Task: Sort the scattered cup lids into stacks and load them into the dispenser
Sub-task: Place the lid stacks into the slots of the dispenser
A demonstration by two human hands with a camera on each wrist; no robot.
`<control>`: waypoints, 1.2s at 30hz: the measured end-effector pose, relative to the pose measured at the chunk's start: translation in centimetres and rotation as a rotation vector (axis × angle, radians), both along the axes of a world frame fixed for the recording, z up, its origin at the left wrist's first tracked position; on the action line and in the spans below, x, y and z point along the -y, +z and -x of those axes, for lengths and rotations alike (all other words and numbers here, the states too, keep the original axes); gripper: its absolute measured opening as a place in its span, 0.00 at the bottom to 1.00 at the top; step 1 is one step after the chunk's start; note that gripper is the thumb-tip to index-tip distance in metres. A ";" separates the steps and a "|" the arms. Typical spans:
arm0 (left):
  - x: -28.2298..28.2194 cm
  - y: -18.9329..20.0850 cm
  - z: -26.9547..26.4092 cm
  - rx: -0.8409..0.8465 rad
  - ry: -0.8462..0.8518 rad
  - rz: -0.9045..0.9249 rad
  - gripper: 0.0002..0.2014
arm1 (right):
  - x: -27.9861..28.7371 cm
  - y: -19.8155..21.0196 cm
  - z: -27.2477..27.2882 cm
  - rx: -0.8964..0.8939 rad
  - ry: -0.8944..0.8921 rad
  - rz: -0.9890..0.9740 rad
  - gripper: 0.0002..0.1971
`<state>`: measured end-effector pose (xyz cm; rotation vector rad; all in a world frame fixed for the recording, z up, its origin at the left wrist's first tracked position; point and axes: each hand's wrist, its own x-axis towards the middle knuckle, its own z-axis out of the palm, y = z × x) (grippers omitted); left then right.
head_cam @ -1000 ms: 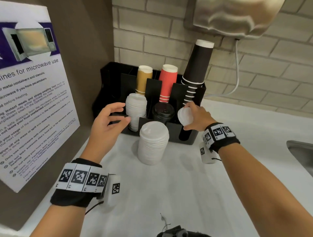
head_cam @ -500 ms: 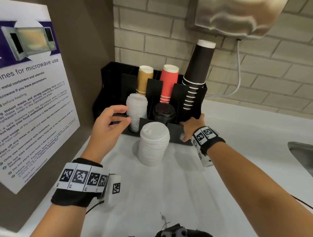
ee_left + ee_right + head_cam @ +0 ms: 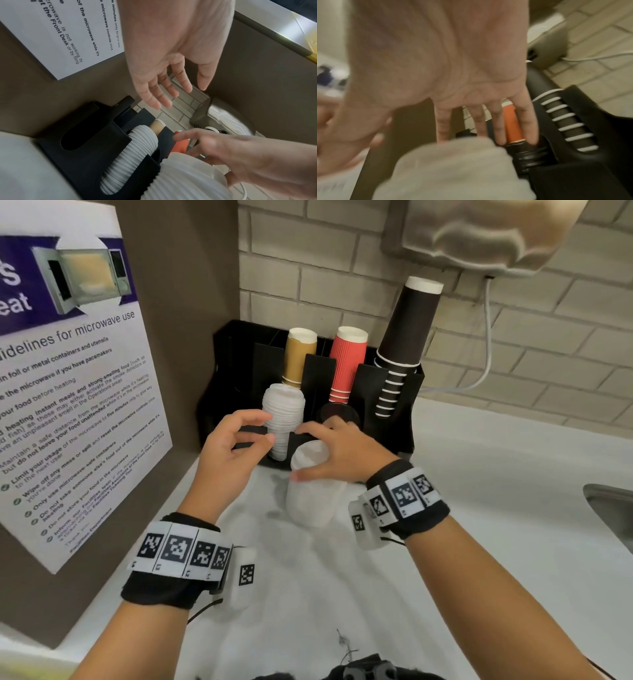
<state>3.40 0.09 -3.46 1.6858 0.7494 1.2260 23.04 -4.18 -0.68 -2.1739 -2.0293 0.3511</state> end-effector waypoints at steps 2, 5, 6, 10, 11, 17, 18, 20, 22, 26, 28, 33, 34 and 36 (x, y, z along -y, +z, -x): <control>0.1 0.0 0.0 -0.002 -0.004 0.002 0.13 | -0.2 -0.8 0.5 0.072 -0.017 0.014 0.41; 0.2 -0.2 0.4 0.003 -0.009 0.006 0.13 | -0.2 -1.5 0.1 -0.045 0.011 -0.042 0.38; 0.2 -0.2 0.5 0.001 -0.010 0.008 0.13 | -0.2 -1.6 -0.2 -0.118 0.012 -0.063 0.37; 0.2 -0.2 0.8 -0.009 -0.010 0.012 0.13 | -0.1 -2.3 -1.3 -0.231 -0.012 -0.060 0.34; 0.2 -0.2 0.8 -0.008 -0.009 0.012 0.13 | 0.0 -2.5 -1.3 -0.231 -0.017 -0.041 0.34; 0.3 0.0 0.4 -0.010 -0.014 0.015 0.13 | 0.2 -3.5 -1.1 -0.225 -0.038 0.063 0.40; 0.3 0.0 0.4 -0.012 -0.018 0.013 0.13 | 0.1 -3.5 -1.0 -0.207 -0.028 0.071 0.41; 0.3 0.1 0.3 -0.012 -0.026 0.009 0.13 | 0.0 -3.5 -0.8 -0.186 -0.007 0.072 0.41; 0.3 0.1 0.2 -0.013 -0.027 0.011 0.13 | -0.1 -3.5 -0.7 -0.173 0.007 0.074 0.39; 0.2 0.0 0.3 -0.015 -0.024 0.020 0.13 | -0.2 -3.6 -0.7 -0.151 -0.005 0.066 0.33; 0.2 0.0 0.4 -0.015 -0.028 0.020 0.13 | -0.1 -3.7 -0.7 -0.152 -0.017 0.043 0.32; 0.1 -0.2 0.2 -0.011 -0.042 0.026 0.14 | 0.5 -2.6 -0.6 -0.168 -0.057 -0.117 0.32; 0.1 -0.3 0.0 -0.017 -0.060 0.035 0.16 | 0.8 -2.1 -0.5 -0.183 -0.061 -0.174 0.31; 0.2 -0.6 -0.2 -0.039 -0.133 0.077 0.23 | 1.4 -1.1 -0.5 -0.278 -0.051 -0.292 0.31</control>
